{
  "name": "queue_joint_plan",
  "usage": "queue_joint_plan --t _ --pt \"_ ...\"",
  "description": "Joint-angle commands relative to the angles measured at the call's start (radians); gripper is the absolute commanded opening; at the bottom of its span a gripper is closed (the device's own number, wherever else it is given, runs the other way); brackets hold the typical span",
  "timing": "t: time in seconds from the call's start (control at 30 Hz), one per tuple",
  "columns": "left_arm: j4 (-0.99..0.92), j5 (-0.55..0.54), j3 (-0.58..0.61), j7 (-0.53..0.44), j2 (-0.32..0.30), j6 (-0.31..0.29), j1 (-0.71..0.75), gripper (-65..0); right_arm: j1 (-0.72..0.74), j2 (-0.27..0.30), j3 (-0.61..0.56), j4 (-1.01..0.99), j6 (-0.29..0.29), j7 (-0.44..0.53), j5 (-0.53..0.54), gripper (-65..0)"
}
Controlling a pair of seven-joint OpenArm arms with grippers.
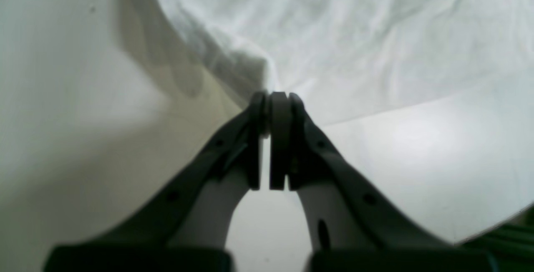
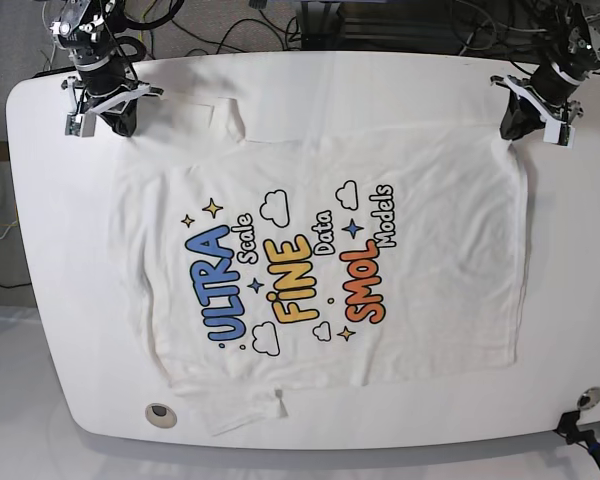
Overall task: Fold the T-shirt properly
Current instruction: 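Lift the shoulder edges and pull them over toward the hem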
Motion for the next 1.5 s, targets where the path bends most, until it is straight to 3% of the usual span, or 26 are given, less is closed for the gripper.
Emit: queue_joint_plan --t 0.0,0.4,0.87,1.47 --pt "0.042 -0.013 -0.053 0.015 -0.023 -0.008 0.038 -65.0 -0.024 0.011 0.006 0.046 0.003 0.022 0.019 -65.0" --pt "0.111 -0.025 -0.103 0.03 -0.068 -0.013 0.041 -65.0 -0.027 0.015 0.039 0.081 0.004 0.035 0.019 -65.0" --pt "0.052 -0.048 -0.179 0.062 -0.064 0.031 -0.305 -65.0 0.183 0.016 0.039 0.009 0.007 0.03 0.007 -65.0" --pt "-0.212 0.026 -0.194 0.038 -0.051 0.022 -0.528 -65.0 0.435 0.084 -0.071 -0.278 0.016 0.04 -0.039 -65.0"
